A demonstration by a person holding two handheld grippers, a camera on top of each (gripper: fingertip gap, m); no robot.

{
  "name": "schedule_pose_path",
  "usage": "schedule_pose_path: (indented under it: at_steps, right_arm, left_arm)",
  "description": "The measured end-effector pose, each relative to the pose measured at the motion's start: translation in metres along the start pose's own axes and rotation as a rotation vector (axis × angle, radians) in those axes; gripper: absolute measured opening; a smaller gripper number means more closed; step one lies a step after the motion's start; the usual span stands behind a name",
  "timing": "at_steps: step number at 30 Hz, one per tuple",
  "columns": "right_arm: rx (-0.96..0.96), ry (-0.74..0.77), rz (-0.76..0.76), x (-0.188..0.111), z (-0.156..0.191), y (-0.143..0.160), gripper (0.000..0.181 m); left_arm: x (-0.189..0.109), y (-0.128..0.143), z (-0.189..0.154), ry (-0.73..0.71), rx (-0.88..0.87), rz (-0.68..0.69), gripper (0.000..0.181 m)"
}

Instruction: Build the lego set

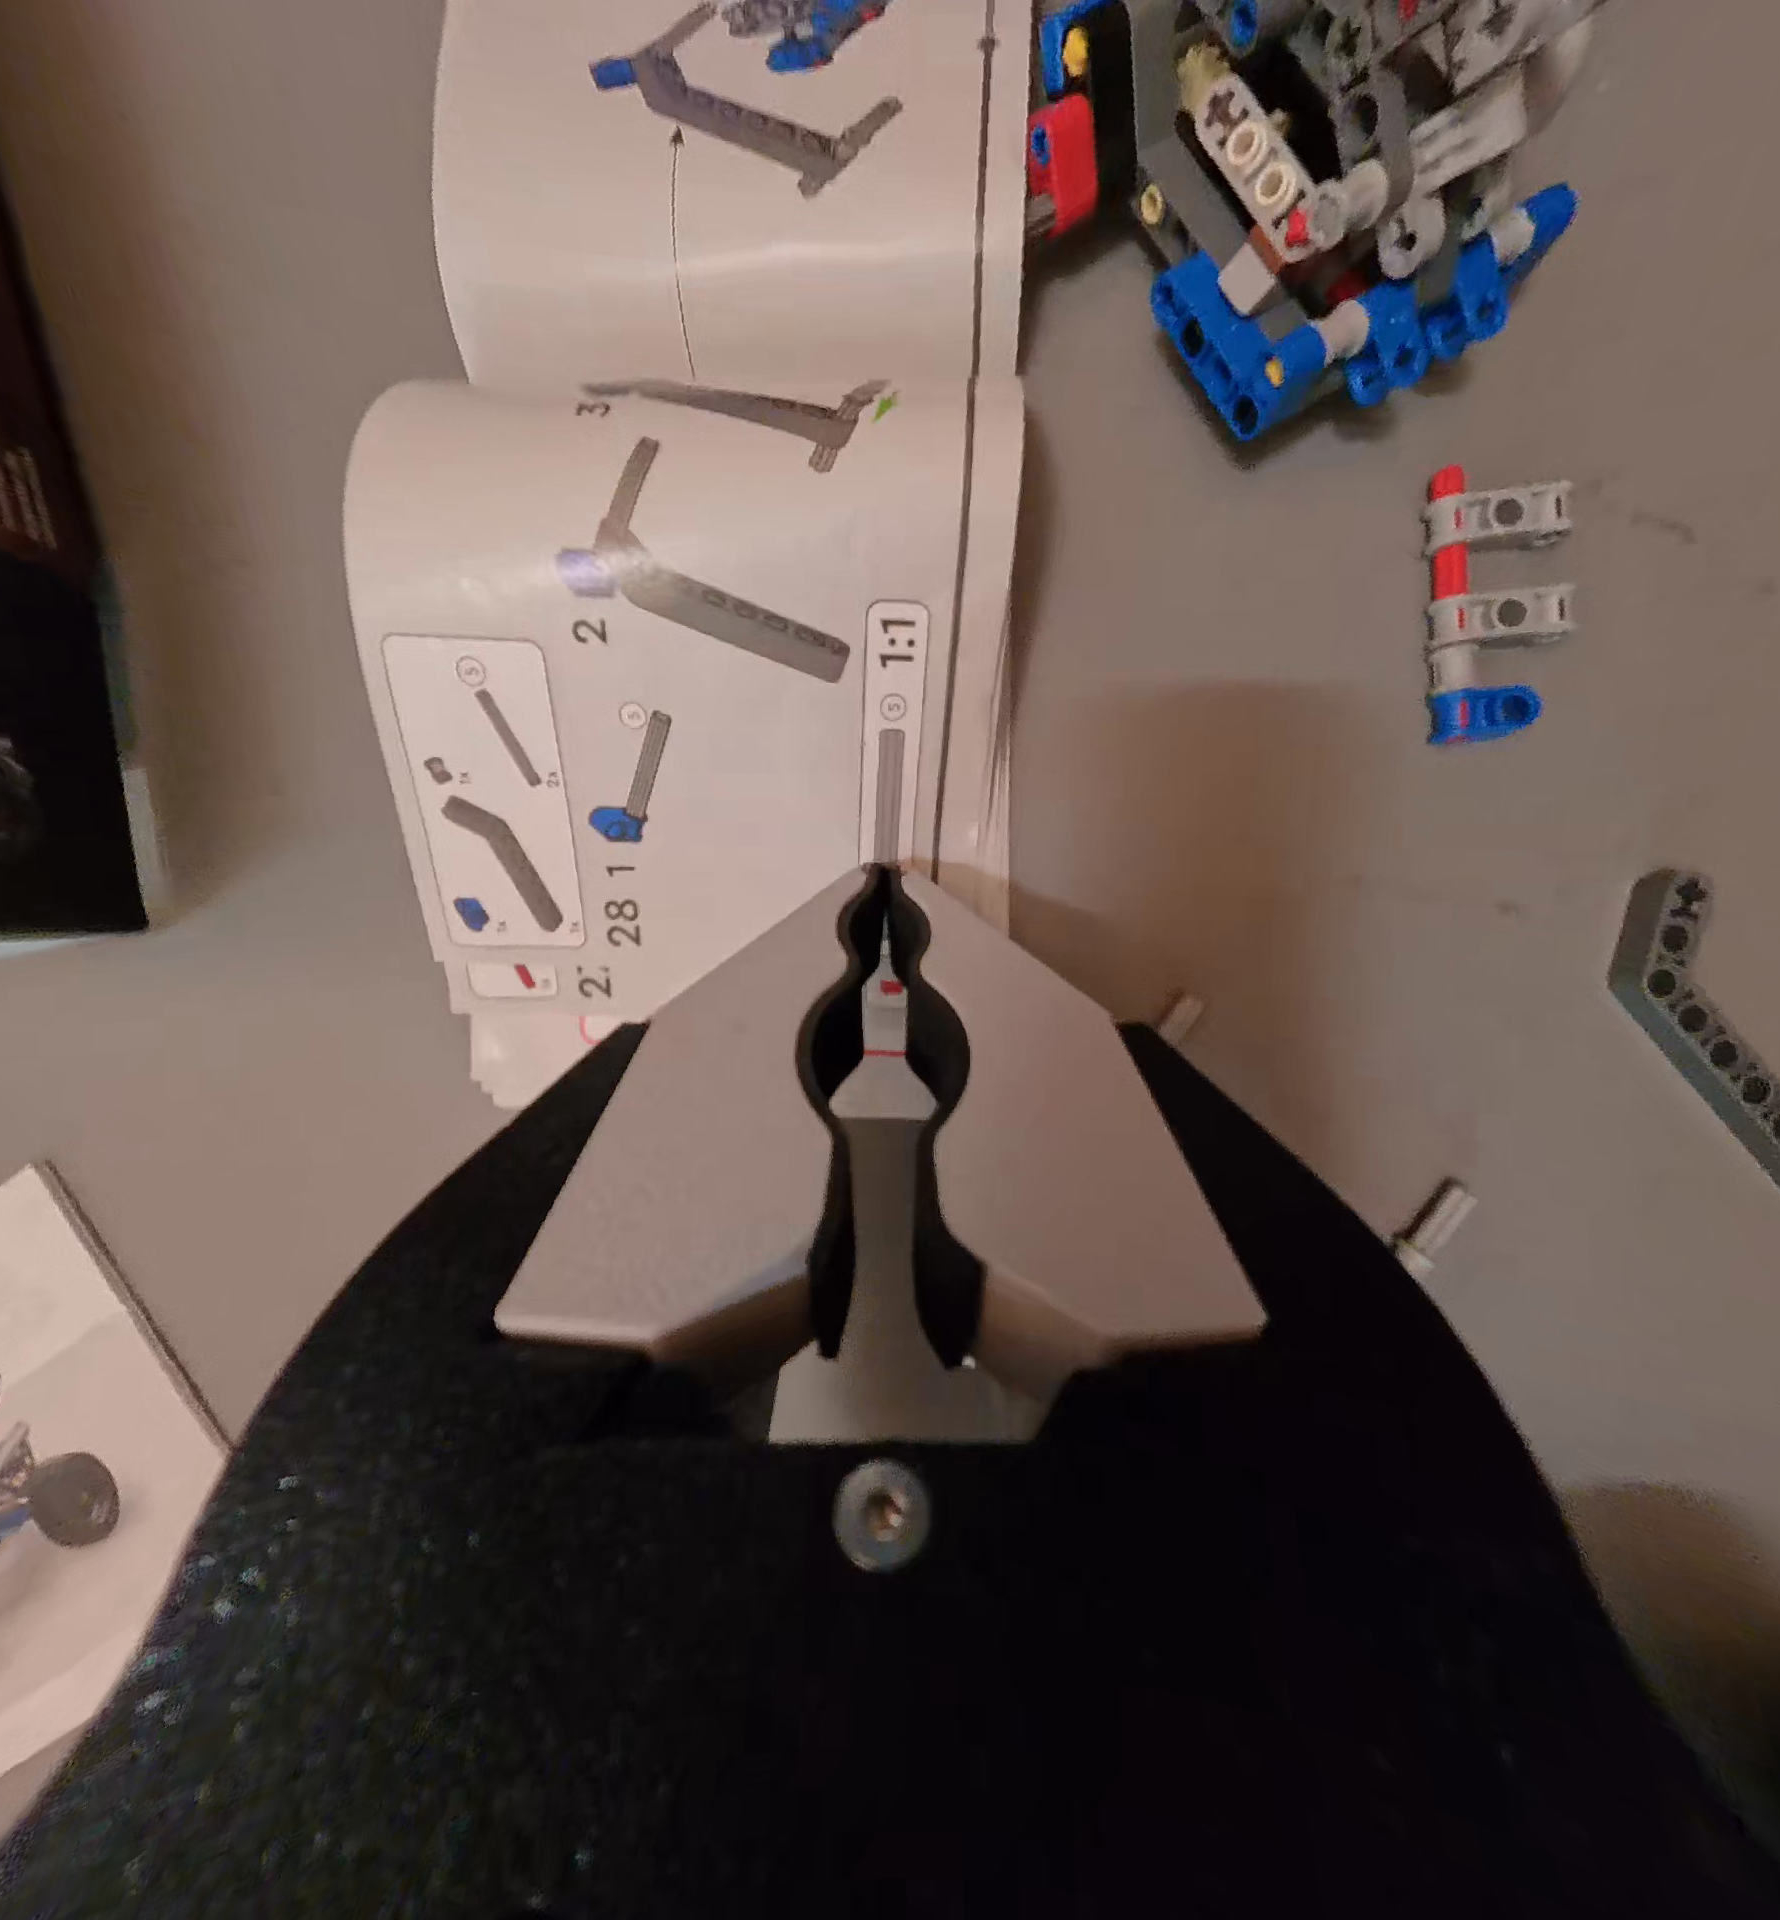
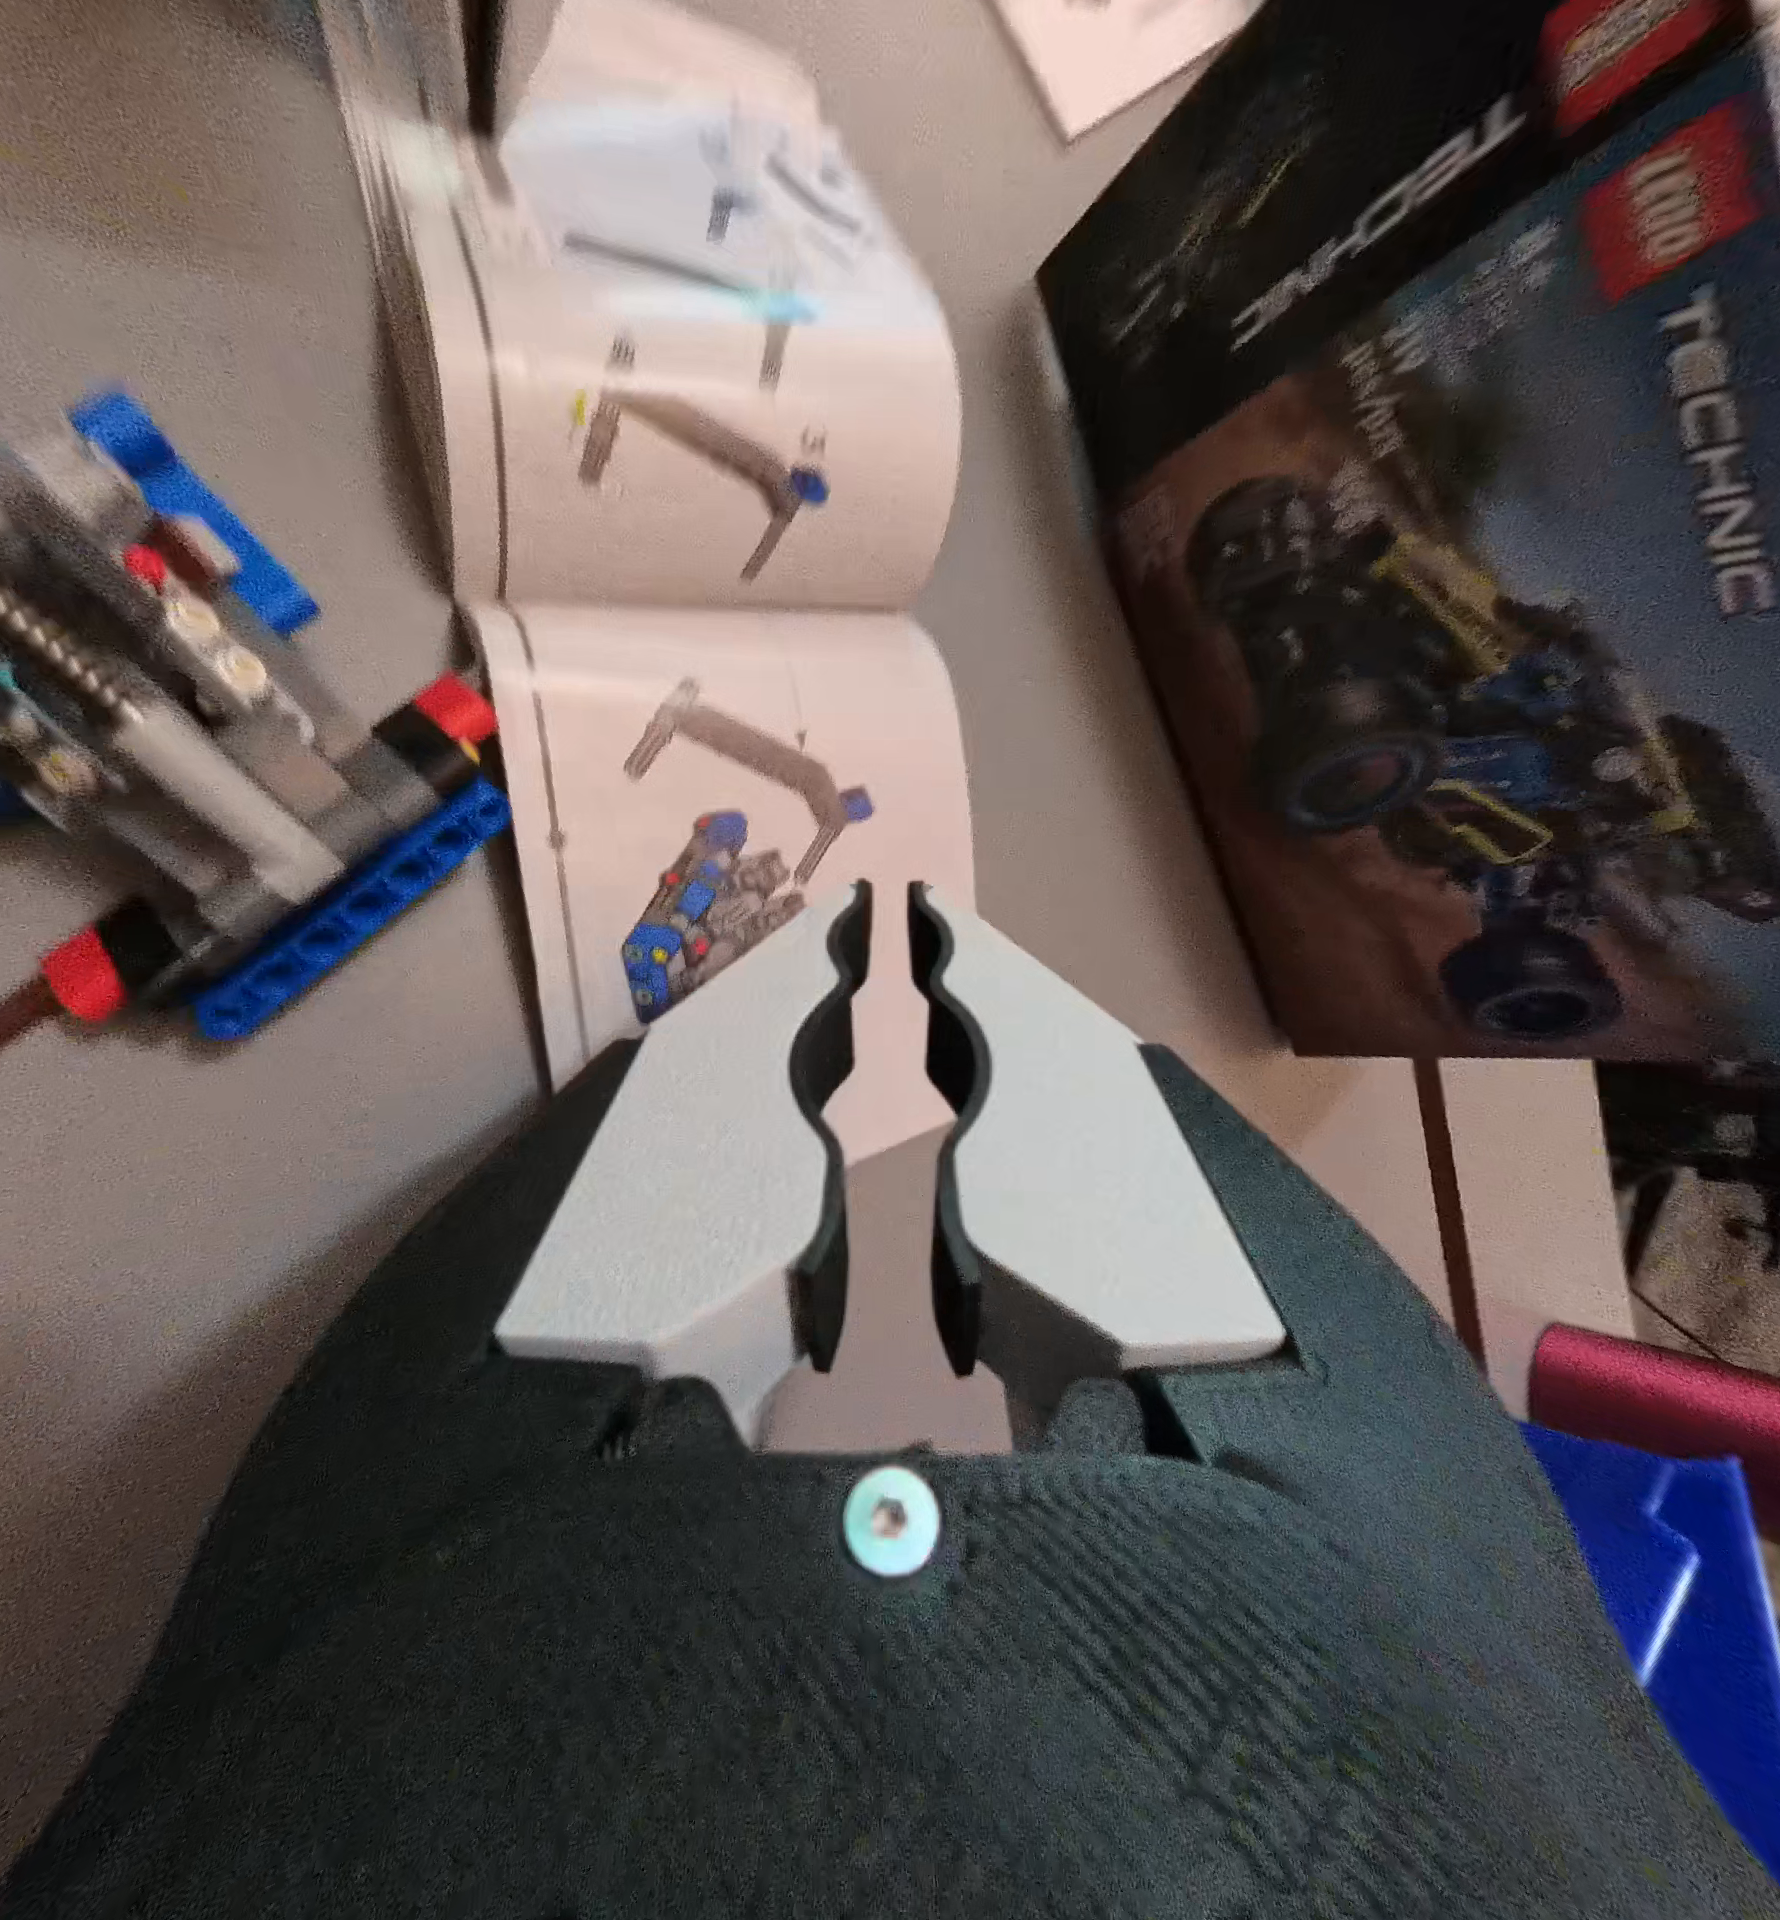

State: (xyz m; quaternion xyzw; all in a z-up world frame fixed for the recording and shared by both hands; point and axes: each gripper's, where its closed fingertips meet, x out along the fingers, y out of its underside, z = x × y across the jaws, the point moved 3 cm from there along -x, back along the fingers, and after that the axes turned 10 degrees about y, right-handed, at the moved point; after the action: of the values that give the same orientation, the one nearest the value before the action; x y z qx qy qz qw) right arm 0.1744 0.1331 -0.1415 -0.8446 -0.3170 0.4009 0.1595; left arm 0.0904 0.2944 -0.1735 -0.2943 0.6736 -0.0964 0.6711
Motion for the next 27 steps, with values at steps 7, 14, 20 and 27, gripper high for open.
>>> schedule_pose_path:
  at_steps: [7, 14, 20, 27]
  right_arm:
    - [-0.014, -0.175, -0.202, 0.004, 0.019, -0.067, 0.045]
    - [-0.209, -0.367, -0.091, 0.035, 0.057, -0.082, 0.034]
    - [-0.216, -0.499, 0.035, 0.050, 0.068, -0.081, 0.039]
    - [-0.227, -0.612, 0.102, 0.046, 0.075, -0.079, 0.004]
  left_arm:
    - [-0.007, -0.017, 0.007, -0.076, -0.014, -0.056, 0.000]
    - [-0.013, -0.005, 0.013, -0.122, -0.059, 0.000, 0.003]
    - [-0.020, 0.005, -0.004, -0.018, -0.079, -0.055, 0.024]
    - [-0.006, 0.015, -0.006, 0.001, -0.032, 0.064, 0.021]
